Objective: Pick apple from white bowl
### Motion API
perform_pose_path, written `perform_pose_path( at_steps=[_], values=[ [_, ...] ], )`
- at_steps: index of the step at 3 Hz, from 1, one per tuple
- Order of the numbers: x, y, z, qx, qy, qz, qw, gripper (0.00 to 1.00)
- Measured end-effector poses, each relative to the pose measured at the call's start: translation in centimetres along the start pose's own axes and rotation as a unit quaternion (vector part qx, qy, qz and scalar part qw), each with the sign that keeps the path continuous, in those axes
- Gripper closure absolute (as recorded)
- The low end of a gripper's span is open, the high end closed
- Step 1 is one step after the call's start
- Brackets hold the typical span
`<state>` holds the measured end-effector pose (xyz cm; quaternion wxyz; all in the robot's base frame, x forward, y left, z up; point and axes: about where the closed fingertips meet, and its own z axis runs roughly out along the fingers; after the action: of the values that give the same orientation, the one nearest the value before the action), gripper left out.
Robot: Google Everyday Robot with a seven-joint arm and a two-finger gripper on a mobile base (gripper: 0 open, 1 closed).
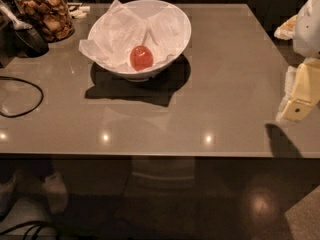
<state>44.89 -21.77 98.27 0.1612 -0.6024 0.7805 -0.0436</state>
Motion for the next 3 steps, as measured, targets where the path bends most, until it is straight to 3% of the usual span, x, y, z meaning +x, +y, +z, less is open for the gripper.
perform_pose_path(
  at_steps=[3],
  values=[
    [-3.0, -2.2, 0.4, 0.007, -0.002, 0.0, 1.0, 0.0]
  ],
)
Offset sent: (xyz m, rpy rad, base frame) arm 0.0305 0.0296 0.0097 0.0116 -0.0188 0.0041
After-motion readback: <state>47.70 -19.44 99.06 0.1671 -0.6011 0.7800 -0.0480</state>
